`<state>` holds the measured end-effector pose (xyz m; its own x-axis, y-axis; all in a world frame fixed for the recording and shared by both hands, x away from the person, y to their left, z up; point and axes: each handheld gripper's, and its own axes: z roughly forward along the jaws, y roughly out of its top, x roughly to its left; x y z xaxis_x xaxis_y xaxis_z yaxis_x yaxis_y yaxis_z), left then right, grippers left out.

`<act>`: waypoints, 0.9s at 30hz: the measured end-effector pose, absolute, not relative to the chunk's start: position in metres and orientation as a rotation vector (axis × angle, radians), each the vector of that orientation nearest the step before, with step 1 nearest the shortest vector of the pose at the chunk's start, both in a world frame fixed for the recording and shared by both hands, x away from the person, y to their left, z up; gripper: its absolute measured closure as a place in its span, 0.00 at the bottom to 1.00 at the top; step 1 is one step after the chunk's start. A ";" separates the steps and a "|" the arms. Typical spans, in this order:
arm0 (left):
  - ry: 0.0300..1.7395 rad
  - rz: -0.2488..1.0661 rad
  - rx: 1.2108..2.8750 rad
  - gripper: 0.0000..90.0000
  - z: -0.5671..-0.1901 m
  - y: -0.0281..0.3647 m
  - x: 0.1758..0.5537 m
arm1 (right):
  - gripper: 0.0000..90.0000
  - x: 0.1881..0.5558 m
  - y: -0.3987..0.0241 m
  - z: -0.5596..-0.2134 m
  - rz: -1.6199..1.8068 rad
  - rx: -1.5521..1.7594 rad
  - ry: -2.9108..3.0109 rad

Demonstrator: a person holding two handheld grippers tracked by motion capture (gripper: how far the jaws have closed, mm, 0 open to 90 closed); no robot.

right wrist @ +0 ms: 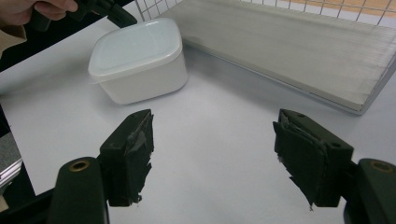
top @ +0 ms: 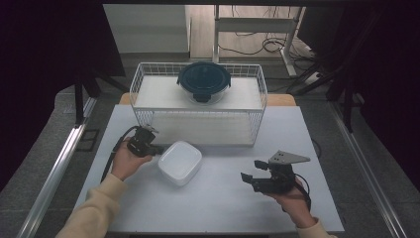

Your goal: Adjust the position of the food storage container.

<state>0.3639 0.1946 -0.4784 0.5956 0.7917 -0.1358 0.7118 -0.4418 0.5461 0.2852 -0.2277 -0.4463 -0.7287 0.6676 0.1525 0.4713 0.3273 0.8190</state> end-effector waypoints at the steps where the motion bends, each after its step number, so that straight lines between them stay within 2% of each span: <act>1: 1.184 0.181 2.266 1.00 -0.479 0.194 0.363 | 0.31 0.285 -0.228 -0.446 1.355 1.038 2.378; 10: 1.186 0.199 2.308 1.00 -0.478 0.196 0.347 | 0.31 0.286 -0.226 -0.448 1.346 1.050 2.387; 27: 0.983 0.043 2.357 1.00 -0.480 0.151 0.310 | 0.32 0.285 -0.226 -0.447 1.349 1.047 2.386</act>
<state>0.3103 0.1505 -0.4796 0.7278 0.6603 -0.1851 0.6418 -0.5607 0.5232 0.2849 -0.2261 -0.4470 -0.7267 0.6687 0.1571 0.4793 0.3298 0.8133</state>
